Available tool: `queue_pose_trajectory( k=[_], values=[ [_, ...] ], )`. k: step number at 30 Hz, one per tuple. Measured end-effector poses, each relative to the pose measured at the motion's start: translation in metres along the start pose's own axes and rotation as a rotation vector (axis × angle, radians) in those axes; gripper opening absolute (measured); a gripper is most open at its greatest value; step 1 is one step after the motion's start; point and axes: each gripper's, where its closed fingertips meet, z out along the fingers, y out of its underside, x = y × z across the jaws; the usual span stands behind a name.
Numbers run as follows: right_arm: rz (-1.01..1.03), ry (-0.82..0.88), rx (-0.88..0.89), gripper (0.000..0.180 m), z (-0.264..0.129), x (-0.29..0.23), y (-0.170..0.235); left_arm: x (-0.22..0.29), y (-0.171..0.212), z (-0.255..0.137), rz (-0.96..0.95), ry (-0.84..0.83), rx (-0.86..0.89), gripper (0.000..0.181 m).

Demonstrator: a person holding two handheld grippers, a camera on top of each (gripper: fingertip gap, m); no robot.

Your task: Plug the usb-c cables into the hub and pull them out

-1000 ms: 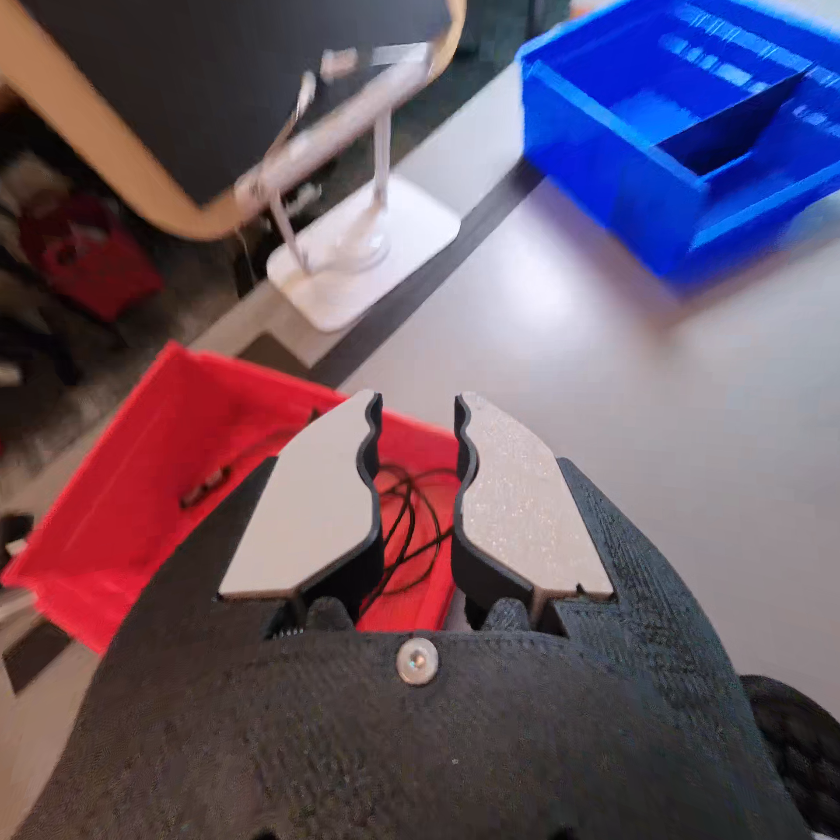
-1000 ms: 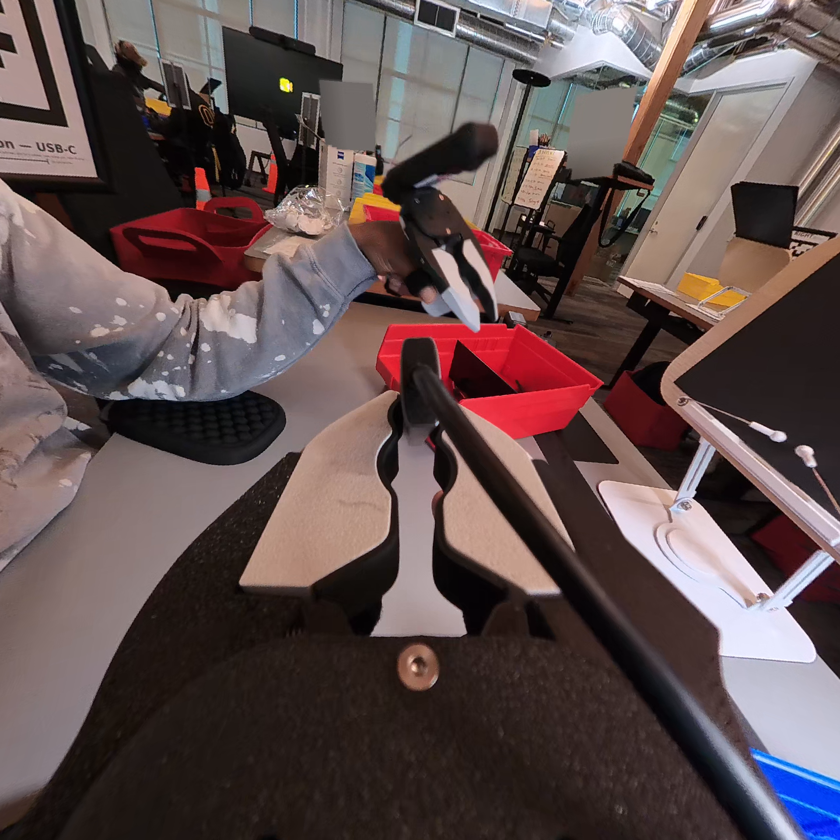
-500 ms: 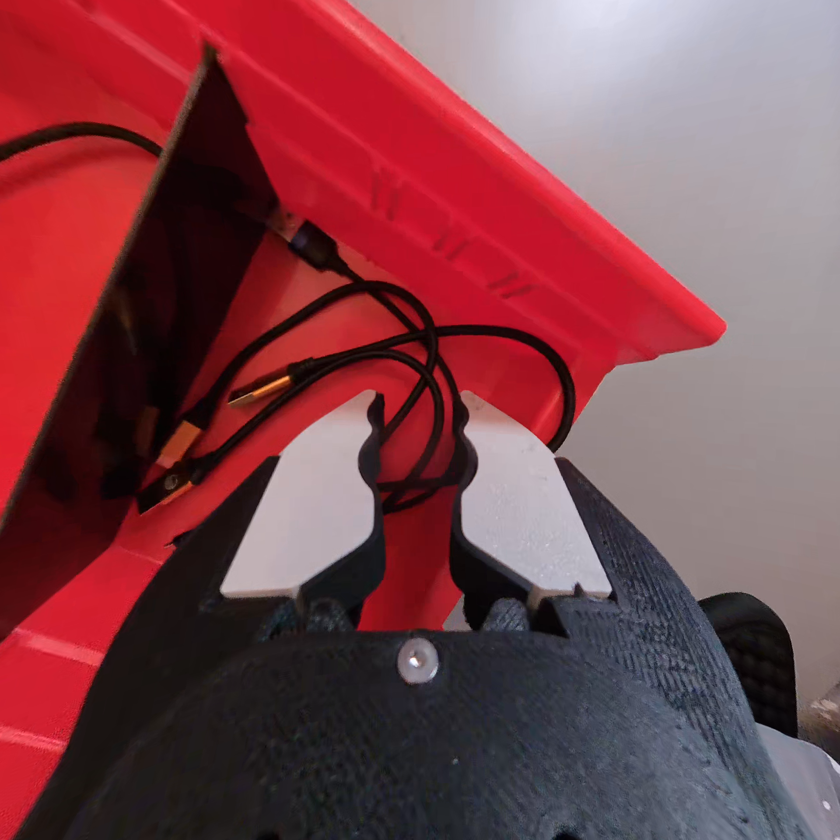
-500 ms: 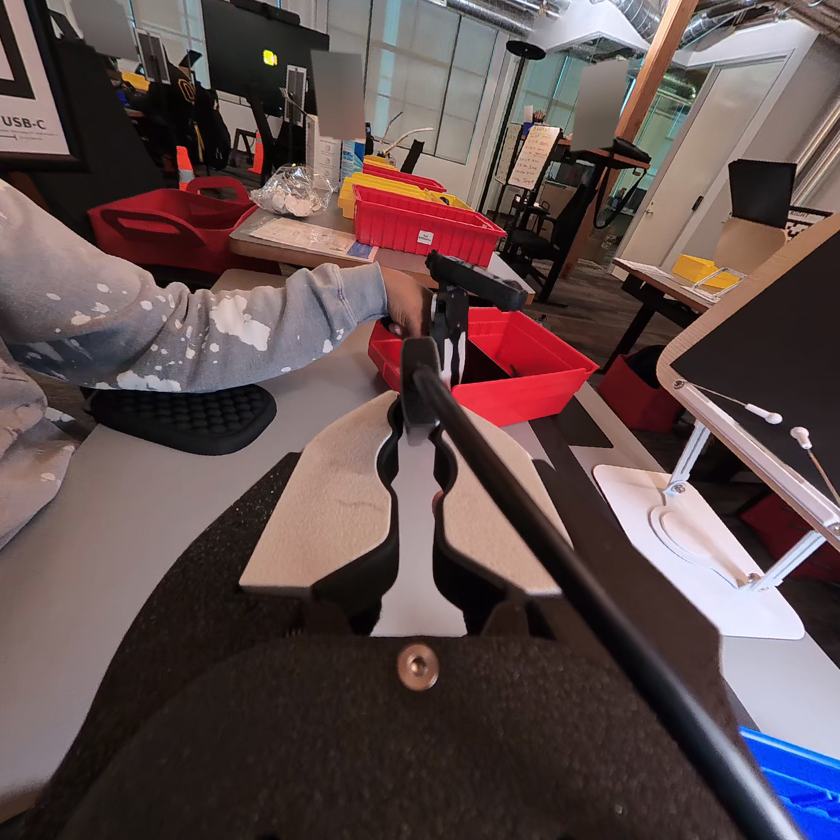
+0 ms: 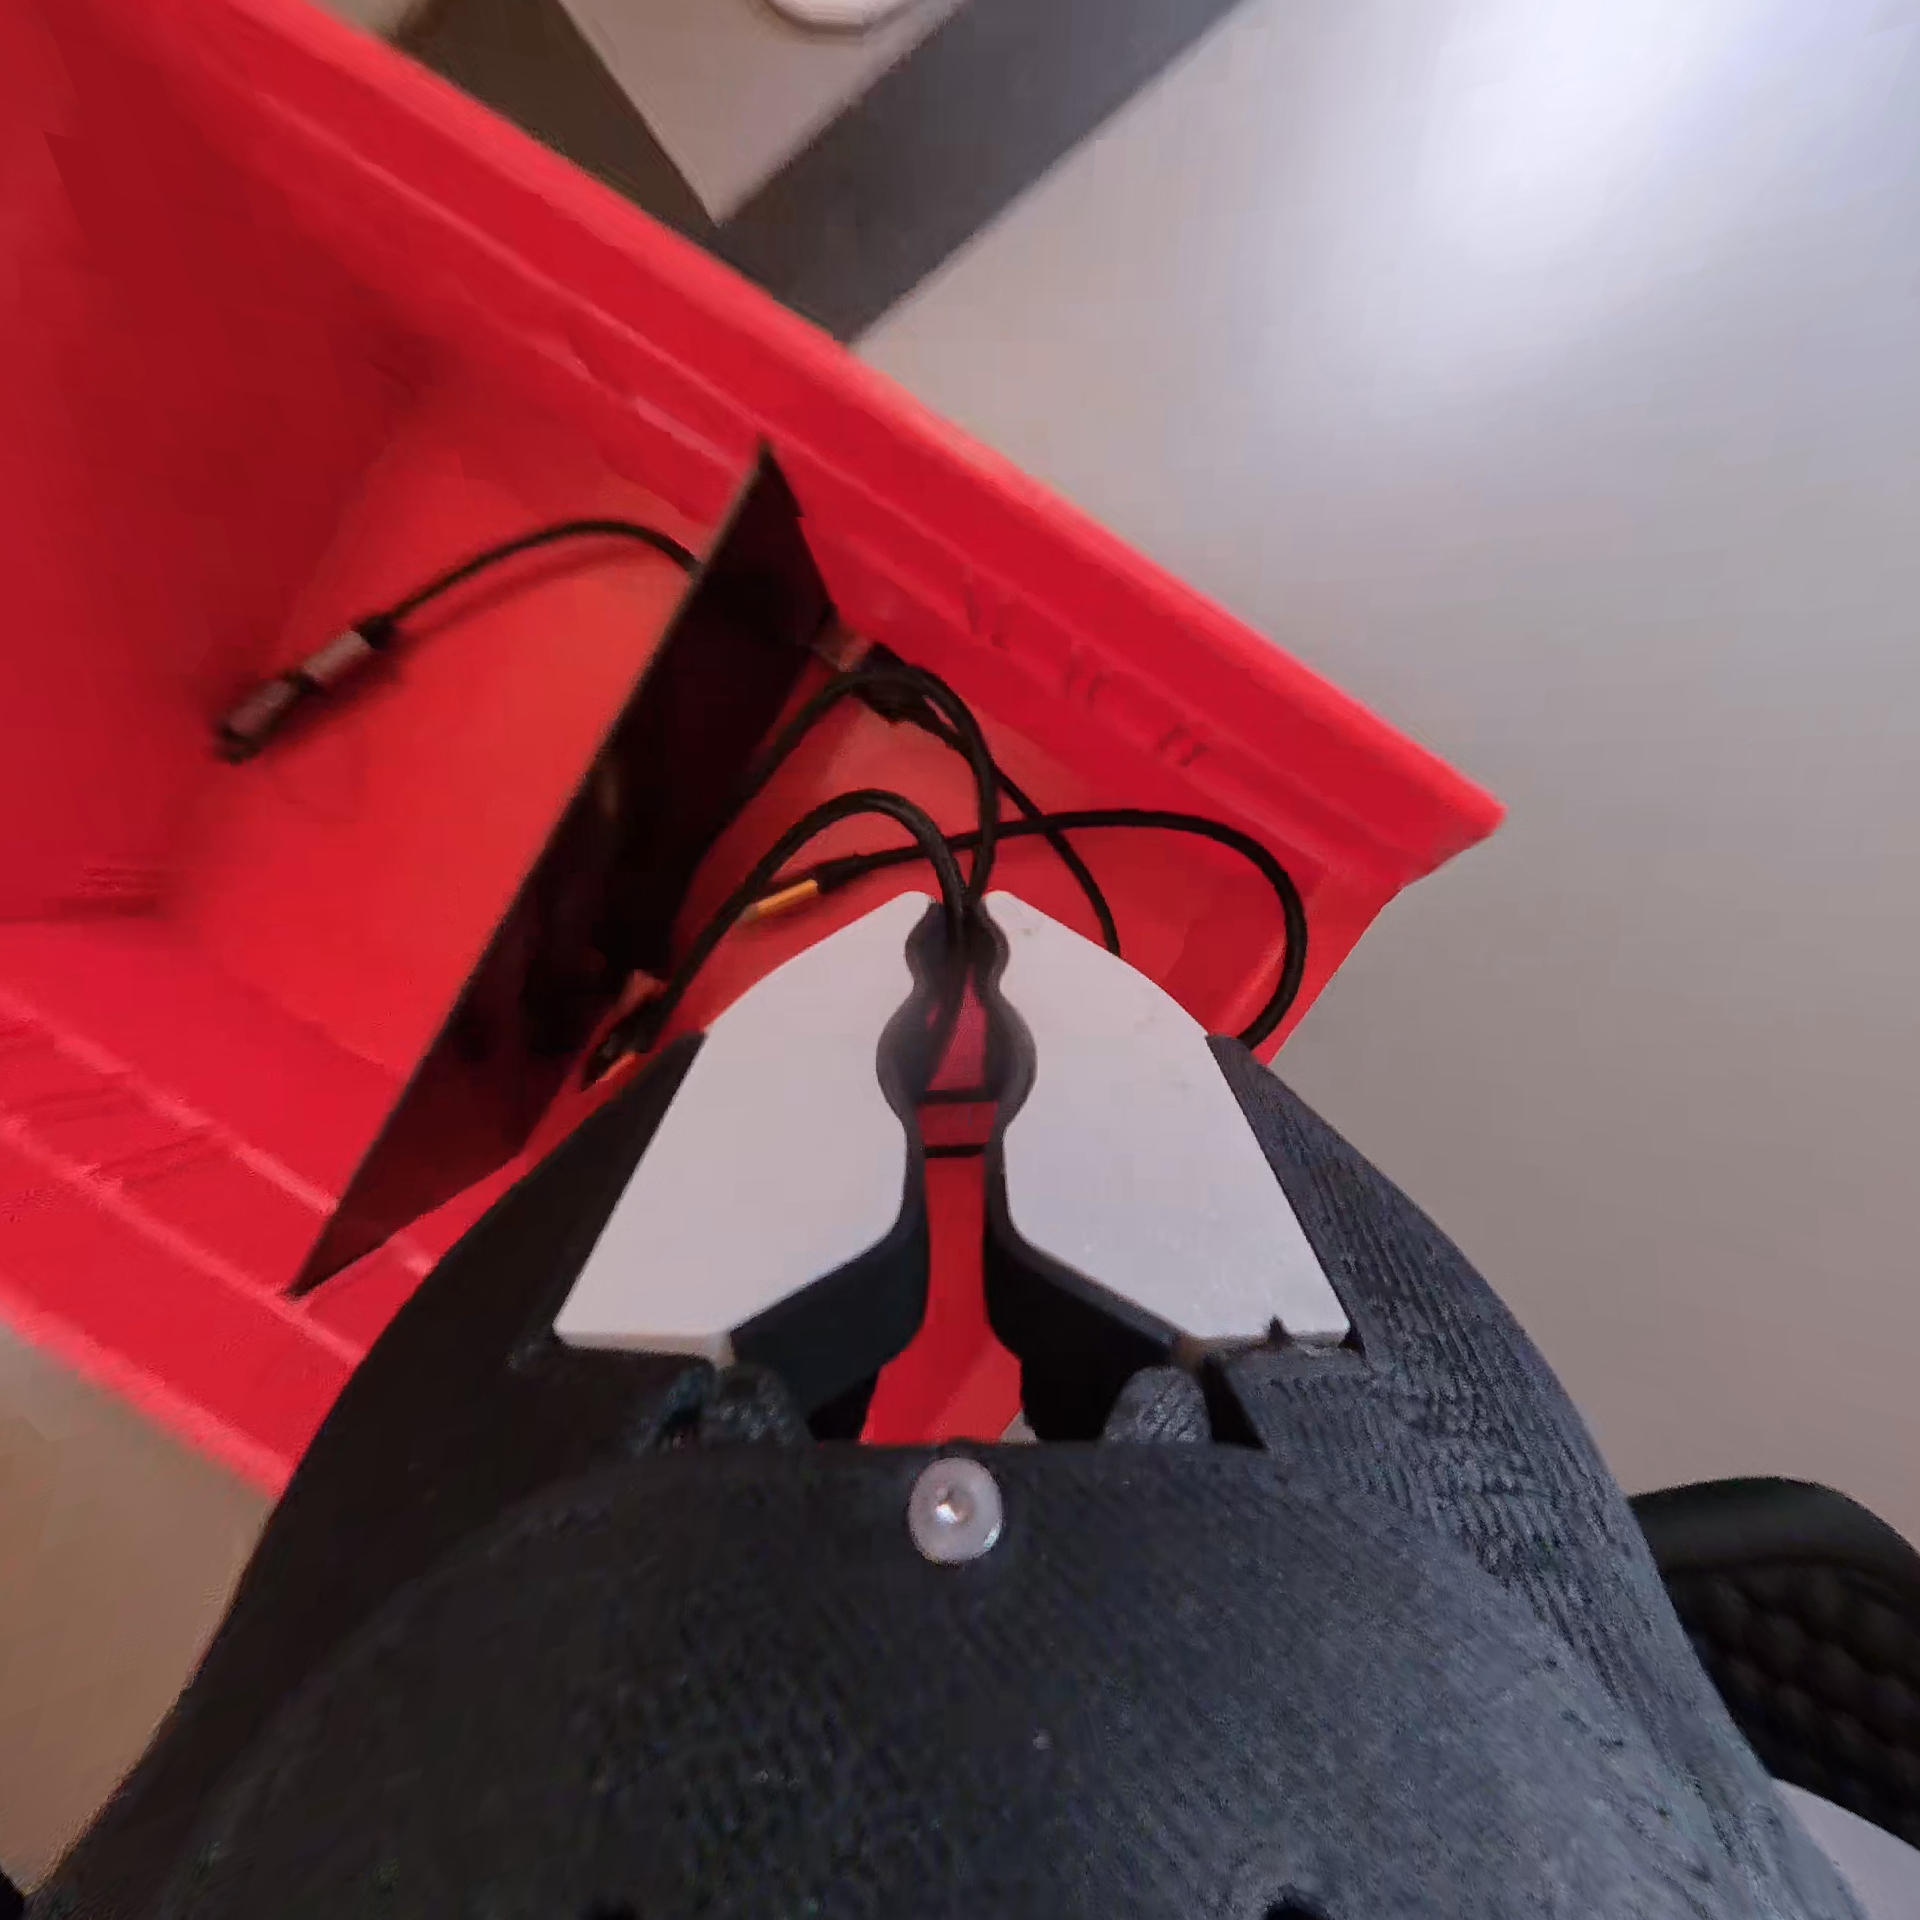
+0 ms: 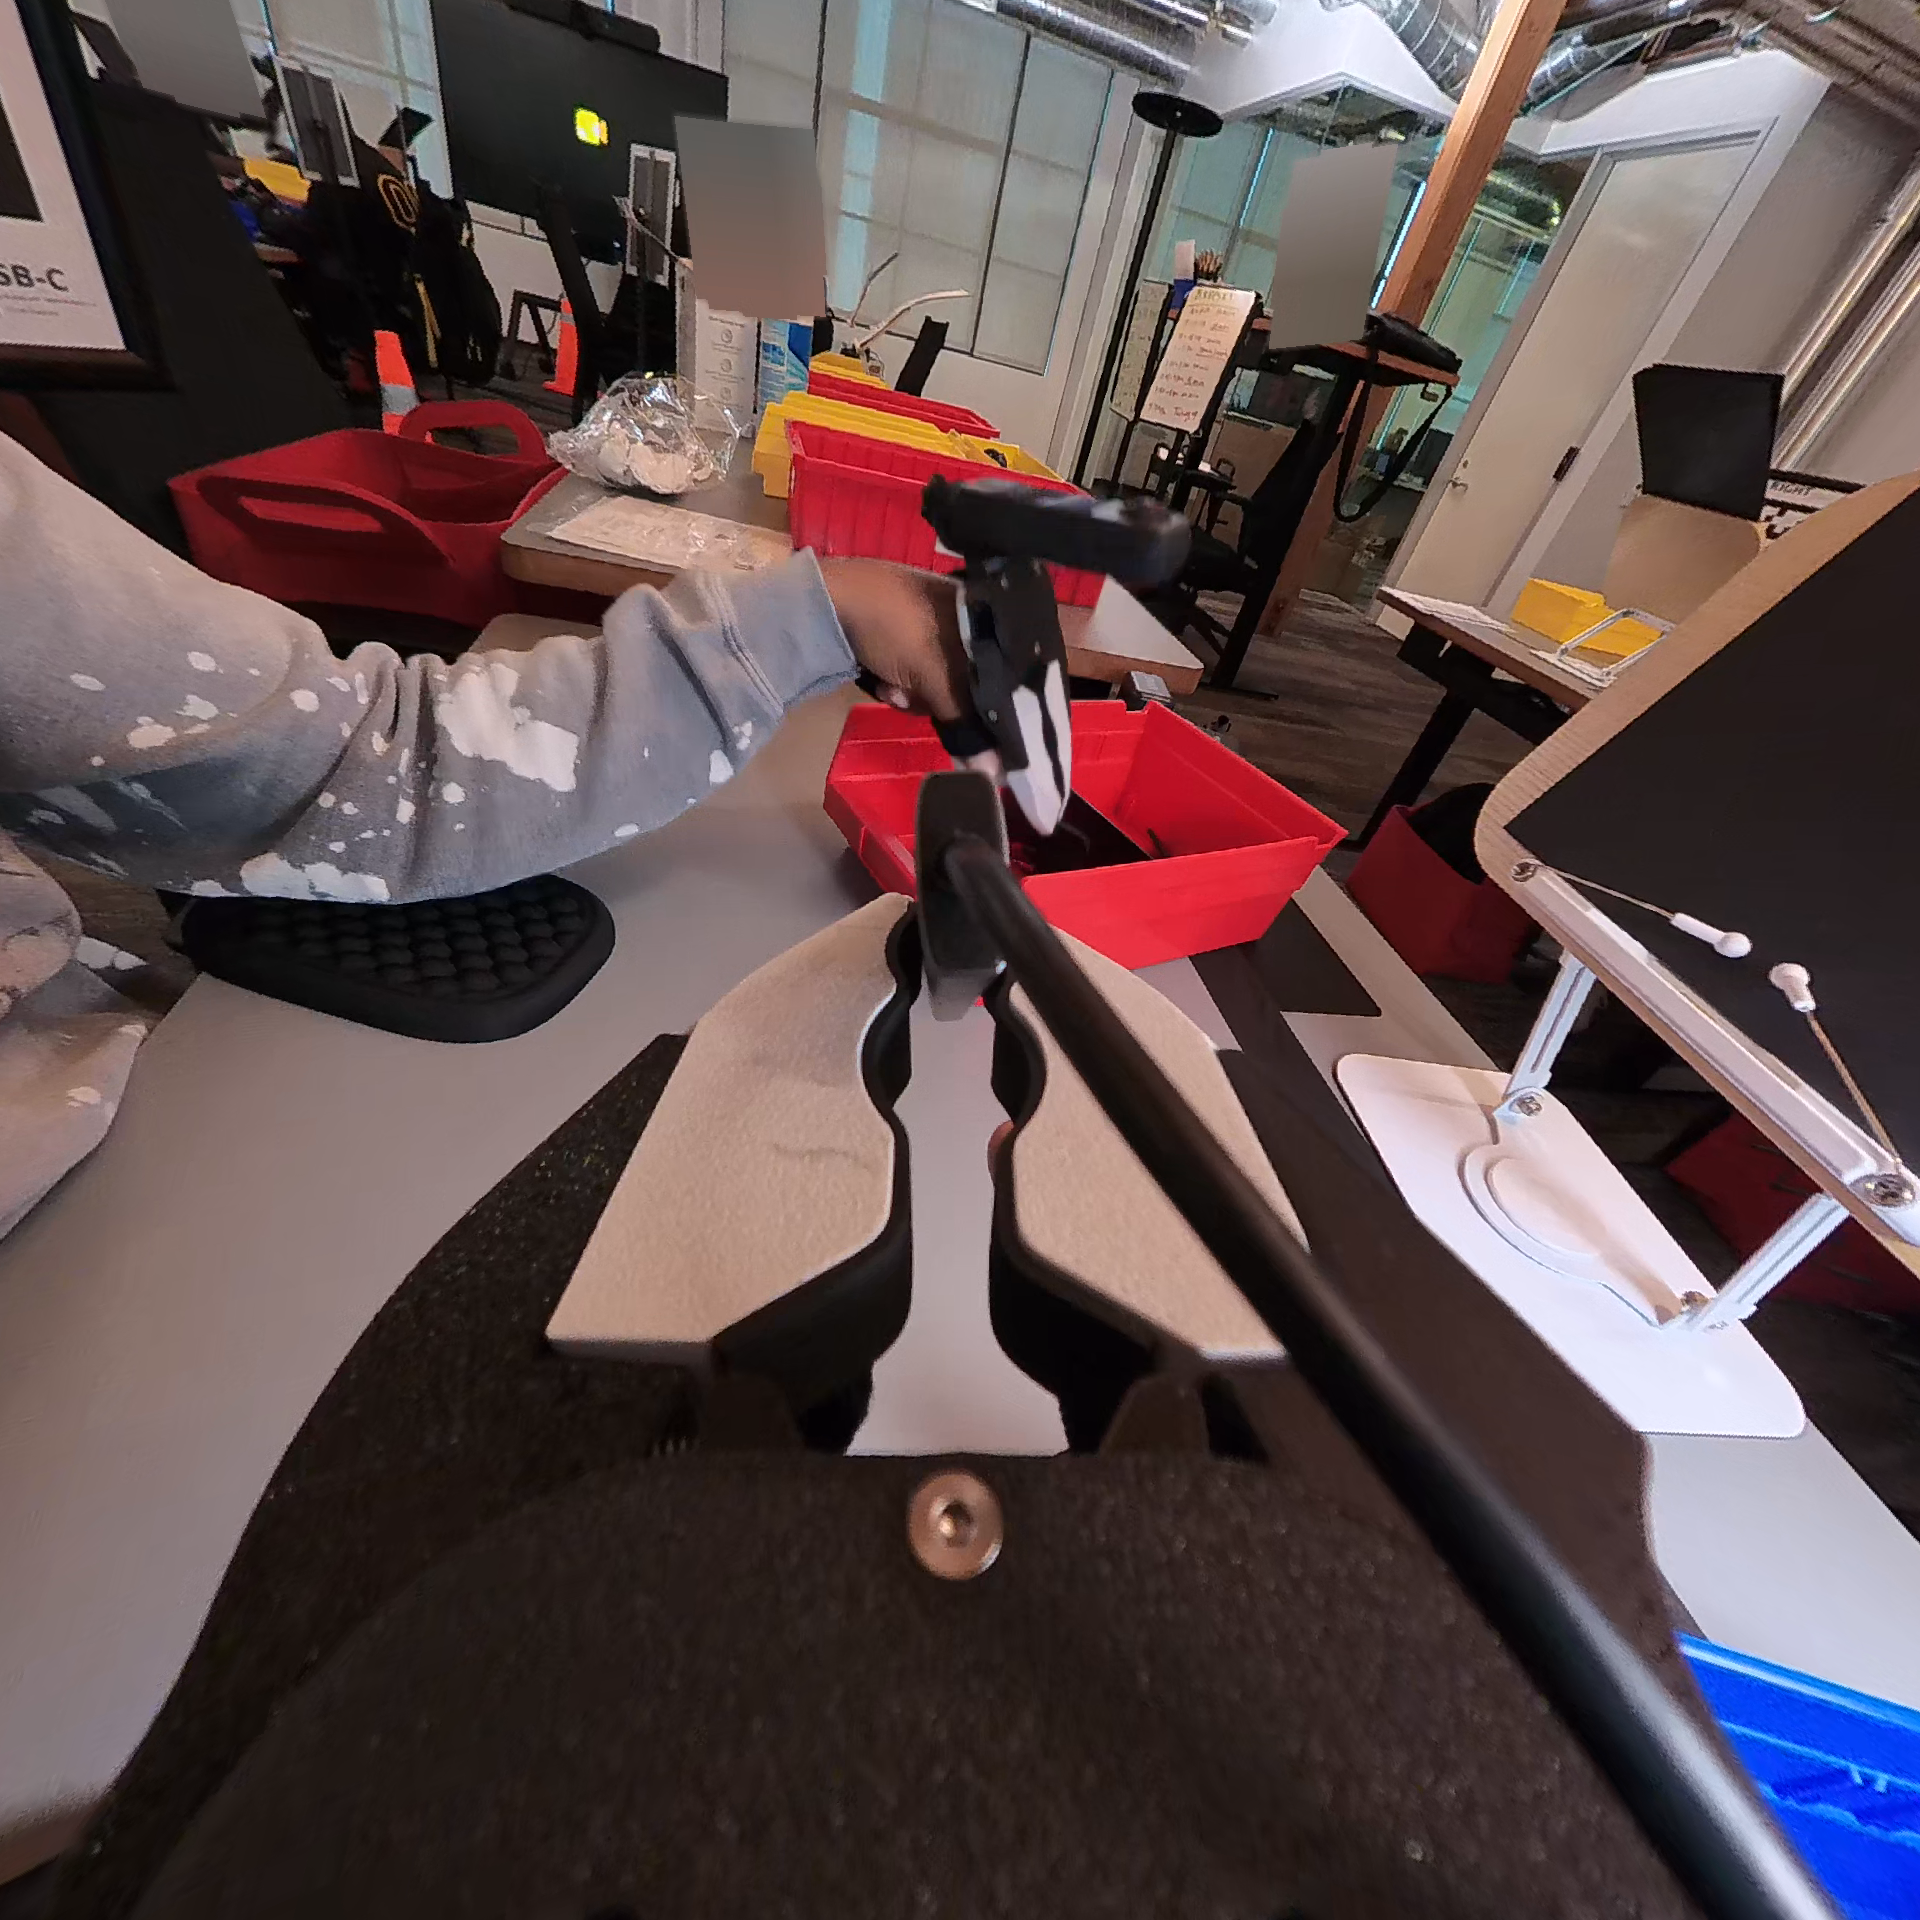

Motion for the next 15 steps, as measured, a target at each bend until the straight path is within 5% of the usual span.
queue_pose_trajectory(
  k=[1, 5, 15],
  values=[
    [-0.001, 0.001, 0.000, 0.010, 0.000, 0.000, 0.000, 0.000, -0.008, -0.012, 0.007, -0.027, 0.045, 0.005],
    [0.000, 0.003, 0.001, 0.010, 0.000, 0.000, 0.000, 0.004, -0.029, -0.050, 0.046, -0.111, 0.176, 0.005],
    [0.004, 0.012, -0.002, 0.010, -0.002, 0.003, 0.001, 0.002, -0.042, -0.071, 0.050, -0.129, 0.294, 0.004]
  ],
)
